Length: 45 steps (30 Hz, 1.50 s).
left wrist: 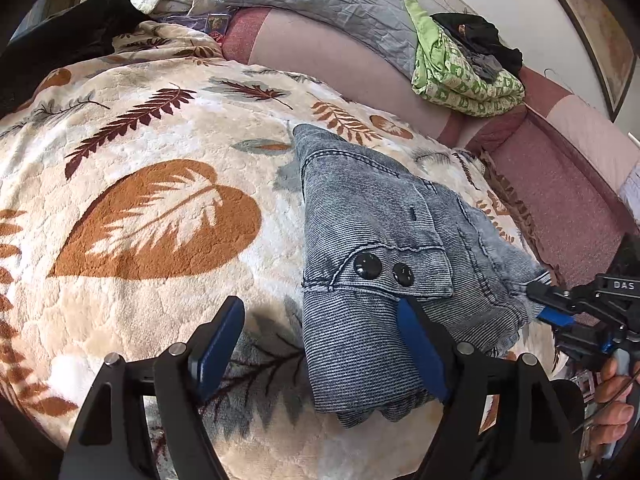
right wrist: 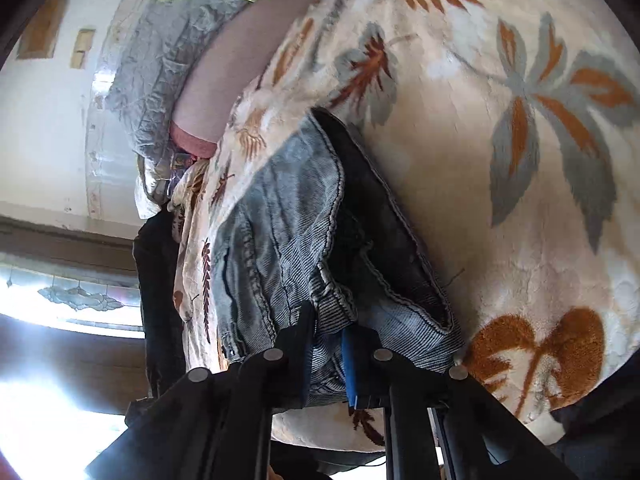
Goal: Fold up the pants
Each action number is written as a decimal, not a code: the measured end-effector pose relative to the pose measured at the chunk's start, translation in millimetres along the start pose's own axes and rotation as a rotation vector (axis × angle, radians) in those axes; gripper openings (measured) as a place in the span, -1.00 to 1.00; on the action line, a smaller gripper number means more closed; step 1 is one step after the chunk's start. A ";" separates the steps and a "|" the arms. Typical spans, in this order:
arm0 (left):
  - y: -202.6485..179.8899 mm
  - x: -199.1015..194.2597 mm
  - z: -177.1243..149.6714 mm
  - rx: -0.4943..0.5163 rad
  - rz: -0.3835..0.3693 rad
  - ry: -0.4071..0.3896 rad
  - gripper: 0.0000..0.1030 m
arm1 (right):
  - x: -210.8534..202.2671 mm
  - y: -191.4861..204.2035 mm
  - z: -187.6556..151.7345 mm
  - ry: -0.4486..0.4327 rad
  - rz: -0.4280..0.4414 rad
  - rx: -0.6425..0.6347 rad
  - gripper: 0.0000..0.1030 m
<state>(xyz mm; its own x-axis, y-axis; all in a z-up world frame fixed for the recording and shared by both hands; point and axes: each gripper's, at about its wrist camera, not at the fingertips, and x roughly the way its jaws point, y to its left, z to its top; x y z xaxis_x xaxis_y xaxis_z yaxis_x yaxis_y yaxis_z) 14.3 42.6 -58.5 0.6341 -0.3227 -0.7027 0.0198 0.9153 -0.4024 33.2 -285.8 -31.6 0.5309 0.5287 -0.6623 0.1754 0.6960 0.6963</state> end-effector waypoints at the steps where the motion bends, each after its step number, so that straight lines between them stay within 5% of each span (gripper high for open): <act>1: 0.0 -0.6 0.0 0.001 0.006 -0.002 0.55 | -7.0 6.8 -2.3 -0.017 -0.022 -0.039 -0.82; 5: -5.1 -2.2 3.7 0.005 0.020 0.006 0.56 | 19.4 -17.8 -9.7 0.042 -0.132 -0.075 -0.84; 12: -25.0 -21.9 16.7 0.052 0.050 -0.086 0.56 | 23.2 -37.1 -11.4 0.076 -0.077 -0.058 -0.85; 16: -36.4 23.2 0.8 0.143 0.115 0.114 0.57 | 26.4 -36.2 -14.5 0.073 -0.091 -0.068 -0.85; 20: -29.8 24.0 -3.3 0.112 0.084 0.095 0.63 | 12.7 -25.3 -14.3 0.090 -0.132 -0.091 -0.77; 25: -32.1 22.7 -6.9 0.134 0.088 0.074 0.63 | -22.4 22.2 0.1 -0.021 -0.092 -0.213 -0.74; 29: -30.8 22.0 -6.2 0.130 0.077 0.075 0.63 | 15.3 29.8 4.7 0.069 -0.048 -0.211 -0.36; 31: -29.3 19.7 -5.4 0.118 0.054 0.075 0.63 | 50.0 6.6 -2.5 0.143 -0.173 -0.220 -0.46; 34: -16.9 2.2 -0.8 0.046 0.012 0.031 0.62 | 46.1 -5.8 -4.8 0.117 -0.138 -0.191 -0.67; 37: 3.4 -14.3 12.1 -0.056 0.055 -0.068 0.62 | 46.8 -0.3 -6.6 0.136 -0.168 -0.224 -0.66; 40: 7.1 11.2 11.1 -0.019 0.093 0.054 0.63 | 44.4 10.0 -4.8 0.159 -0.212 -0.224 -0.67; 45: -3.7 14.4 5.6 0.065 0.159 0.039 0.63 | 30.8 85.5 9.9 0.072 -0.194 -0.378 -0.56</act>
<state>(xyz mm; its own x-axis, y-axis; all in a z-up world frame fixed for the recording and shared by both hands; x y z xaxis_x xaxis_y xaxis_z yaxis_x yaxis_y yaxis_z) 27.7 35.9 -63.9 0.6025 -0.1804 -0.7775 -0.0279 0.9688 -0.2463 72.7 -214.9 10.2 0.4567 0.3933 -0.7980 -0.0567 0.9080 0.4151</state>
